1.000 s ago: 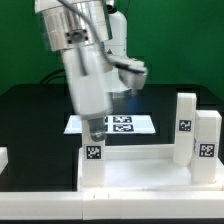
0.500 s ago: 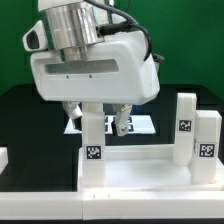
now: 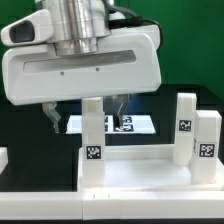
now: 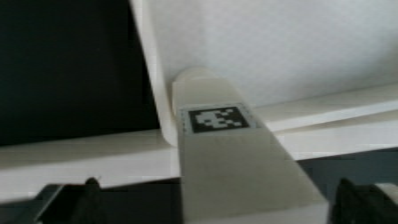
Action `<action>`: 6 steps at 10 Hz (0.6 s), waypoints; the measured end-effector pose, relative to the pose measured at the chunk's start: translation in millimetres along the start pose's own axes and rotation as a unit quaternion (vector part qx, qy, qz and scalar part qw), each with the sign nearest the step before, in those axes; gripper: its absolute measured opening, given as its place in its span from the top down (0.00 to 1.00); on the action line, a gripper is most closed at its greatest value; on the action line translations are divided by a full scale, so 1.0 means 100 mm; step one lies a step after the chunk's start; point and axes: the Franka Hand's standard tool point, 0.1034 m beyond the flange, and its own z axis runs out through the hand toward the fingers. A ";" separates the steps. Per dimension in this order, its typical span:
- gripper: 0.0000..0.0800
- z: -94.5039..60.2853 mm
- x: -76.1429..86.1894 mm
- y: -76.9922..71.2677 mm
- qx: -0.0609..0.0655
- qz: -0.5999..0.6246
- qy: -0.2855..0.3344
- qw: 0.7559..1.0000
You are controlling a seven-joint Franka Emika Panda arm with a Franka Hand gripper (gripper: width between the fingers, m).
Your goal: Assemble desk
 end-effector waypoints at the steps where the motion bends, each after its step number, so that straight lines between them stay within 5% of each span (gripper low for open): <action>1: 0.34 0.00 0.00 0.00 -0.001 -0.001 0.000 1.000; 3: 0.65 0.00 0.00 0.01 0.000 0.063 0.000 0.998; 6: 0.64 -0.01 0.02 0.00 -0.006 0.228 0.001 0.974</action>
Offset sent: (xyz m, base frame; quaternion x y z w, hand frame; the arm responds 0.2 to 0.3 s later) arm 0.0000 0.0000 0.0000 0.0000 0.0000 0.1296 0.9916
